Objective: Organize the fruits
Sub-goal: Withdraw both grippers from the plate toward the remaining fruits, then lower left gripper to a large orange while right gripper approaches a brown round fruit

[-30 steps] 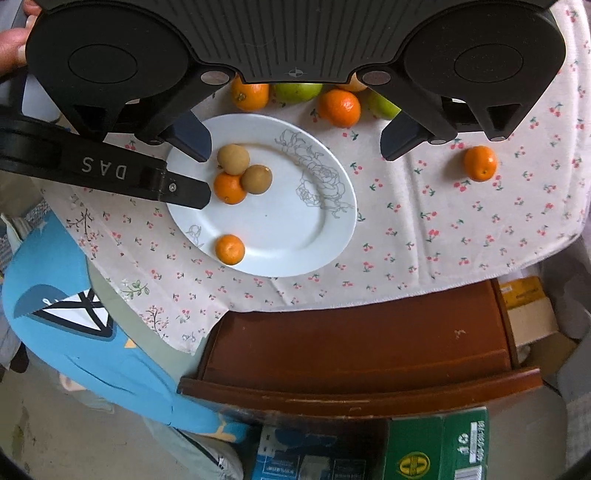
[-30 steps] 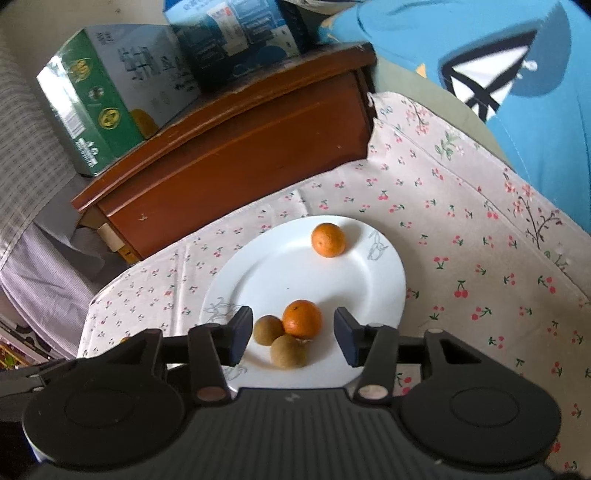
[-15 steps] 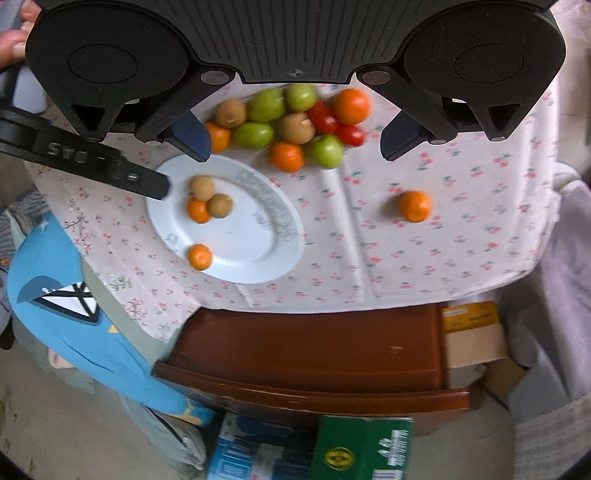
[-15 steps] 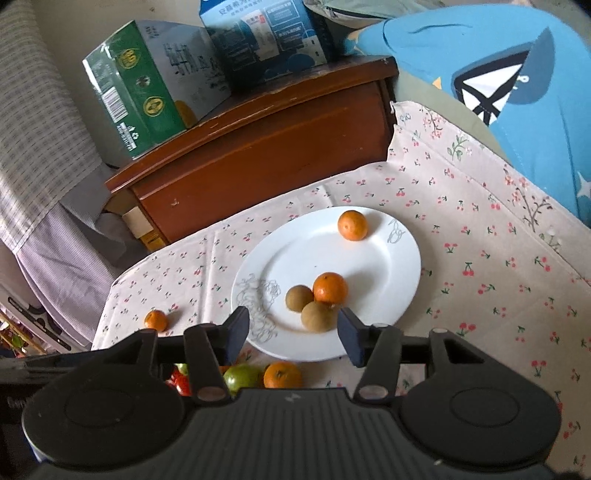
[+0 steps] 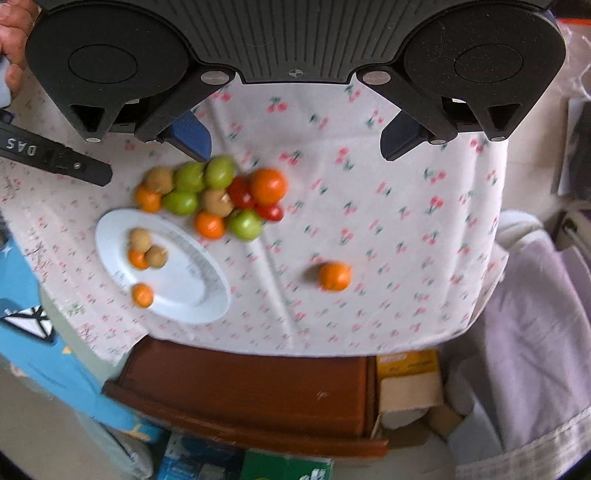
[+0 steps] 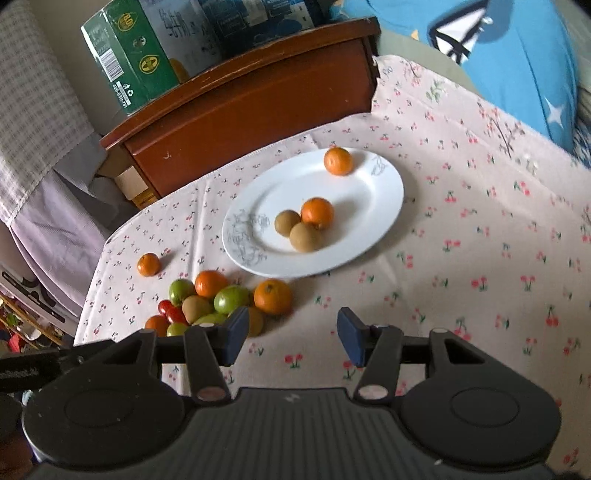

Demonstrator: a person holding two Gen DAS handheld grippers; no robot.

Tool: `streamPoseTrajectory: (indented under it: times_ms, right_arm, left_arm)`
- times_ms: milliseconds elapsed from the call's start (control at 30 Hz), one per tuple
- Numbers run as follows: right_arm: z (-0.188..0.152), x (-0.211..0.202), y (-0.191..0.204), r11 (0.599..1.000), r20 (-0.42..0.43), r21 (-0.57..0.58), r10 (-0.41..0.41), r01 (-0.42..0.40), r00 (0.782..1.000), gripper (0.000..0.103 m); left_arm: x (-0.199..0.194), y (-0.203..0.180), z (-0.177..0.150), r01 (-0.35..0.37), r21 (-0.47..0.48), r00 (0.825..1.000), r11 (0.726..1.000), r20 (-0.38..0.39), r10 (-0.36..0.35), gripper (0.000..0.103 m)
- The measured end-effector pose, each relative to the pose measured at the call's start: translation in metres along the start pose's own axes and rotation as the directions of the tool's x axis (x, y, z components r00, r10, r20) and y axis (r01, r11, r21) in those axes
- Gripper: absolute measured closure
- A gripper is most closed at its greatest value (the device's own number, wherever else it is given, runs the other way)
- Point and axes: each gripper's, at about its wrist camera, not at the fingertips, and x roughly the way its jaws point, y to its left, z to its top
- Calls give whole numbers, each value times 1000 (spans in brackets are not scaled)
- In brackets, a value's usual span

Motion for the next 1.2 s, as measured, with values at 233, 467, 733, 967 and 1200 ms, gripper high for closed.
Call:
streamPoseTrajectory:
  times_ms: [233,467,733,967,1200]
  right_arm:
    - [-17,7,7,999,-4,-7,35,-35,999,50]
    - [-17,21,17,998,1,-34,57,-57,998,55]
    - [-18,37,23,998,-5,-38,49,-49,999,61]
    - [-19,40,26,998,2,-43,55,-55,998,64]
    - [-18,43,29,997,17,-57,45,-44,999,64]
  left_arm:
    - [15,3,-11,-60,36,998,998,11,60,4]
    - [32,8,-17,-38,2,999,999,-18,38,3]
    - [39,-6,-28,-105,119,994,987,0,106,0]
    - [38,-7,-32,-110,129,994,986,33,106,0]
    - [38,-9,-31,-101,133,995,986,30,98,0]
